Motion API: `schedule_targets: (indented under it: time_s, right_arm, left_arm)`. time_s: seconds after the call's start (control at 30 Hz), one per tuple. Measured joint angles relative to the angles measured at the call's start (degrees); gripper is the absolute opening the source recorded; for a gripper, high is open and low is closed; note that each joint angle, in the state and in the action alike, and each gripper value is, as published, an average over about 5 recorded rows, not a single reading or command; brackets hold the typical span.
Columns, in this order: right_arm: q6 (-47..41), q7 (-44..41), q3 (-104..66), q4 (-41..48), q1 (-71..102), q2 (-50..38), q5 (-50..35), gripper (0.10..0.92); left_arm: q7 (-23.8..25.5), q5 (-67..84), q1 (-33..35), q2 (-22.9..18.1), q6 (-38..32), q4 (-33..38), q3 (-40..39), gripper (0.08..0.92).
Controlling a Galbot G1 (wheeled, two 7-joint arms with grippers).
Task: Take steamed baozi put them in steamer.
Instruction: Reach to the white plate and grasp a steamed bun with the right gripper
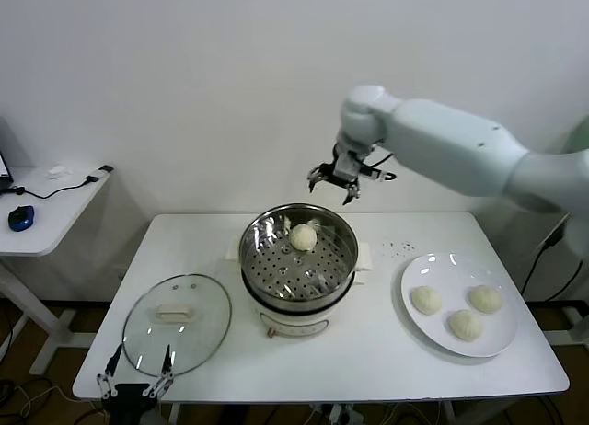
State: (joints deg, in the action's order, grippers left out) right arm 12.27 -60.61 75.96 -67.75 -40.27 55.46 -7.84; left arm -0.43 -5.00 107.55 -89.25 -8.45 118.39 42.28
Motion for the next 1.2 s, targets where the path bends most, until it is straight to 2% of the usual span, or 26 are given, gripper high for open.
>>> schedule_targets:
  time_s: [0.23,0.5,0.77,1.2]
  right_arm:
    - [-13.2,0.22,1.08,-2.57,4.13,-12.31,-10.17,0.823]
    - [-19.28,-1.87,-3.76,-2.35,15.03,-19.57,-8.74,0.823]
    - [-21.48,-2.2,-9.44,-0.31,25.1,-20.5,-4.01,0.823]
    - [-22.33,-1.0,-16.64,5.9,34.98,-15.23,0.33,0.823]
  left_arm:
    - [-0.34,0.09,-0.1,-0.53,0.12,0.63,0.01,0.823]
    - [-1.32,-0.46,-0.5,-0.78,0.03,0.76,0.22,0.823]
    - [-1.65,-1.03,-0.36,-1.06,0.2,0.63,0.09,0.823]
    - [-2.06,-1.0,-0.41,-1.01,0.05,-0.26,0.27,0.823]
